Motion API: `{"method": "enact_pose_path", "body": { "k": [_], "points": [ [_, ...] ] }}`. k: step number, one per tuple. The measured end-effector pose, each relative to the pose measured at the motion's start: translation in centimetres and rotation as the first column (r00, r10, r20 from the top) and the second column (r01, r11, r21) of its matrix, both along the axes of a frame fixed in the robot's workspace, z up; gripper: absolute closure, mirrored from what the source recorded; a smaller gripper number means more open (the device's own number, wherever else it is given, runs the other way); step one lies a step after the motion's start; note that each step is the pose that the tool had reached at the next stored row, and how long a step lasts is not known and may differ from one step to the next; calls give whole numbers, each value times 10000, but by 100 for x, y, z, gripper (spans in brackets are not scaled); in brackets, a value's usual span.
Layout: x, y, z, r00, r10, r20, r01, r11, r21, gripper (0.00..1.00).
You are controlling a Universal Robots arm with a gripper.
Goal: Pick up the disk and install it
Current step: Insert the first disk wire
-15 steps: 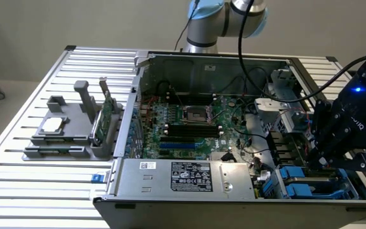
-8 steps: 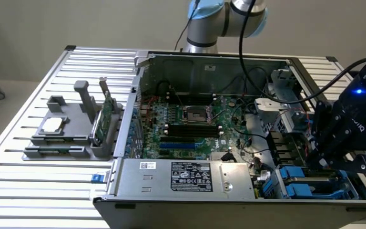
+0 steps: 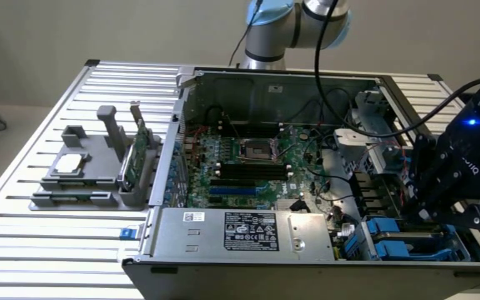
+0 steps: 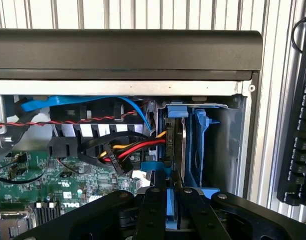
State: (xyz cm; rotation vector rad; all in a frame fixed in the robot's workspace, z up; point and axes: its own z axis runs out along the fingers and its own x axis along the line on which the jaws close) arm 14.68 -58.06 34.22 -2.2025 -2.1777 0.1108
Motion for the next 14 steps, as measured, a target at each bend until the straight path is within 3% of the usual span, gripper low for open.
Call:
{"method": "enact_pose_path", "body": {
  "k": [14],
  "points": [
    [20,-12,-37,9999,-73,-78,73,10000,12,84]
  ]
}}
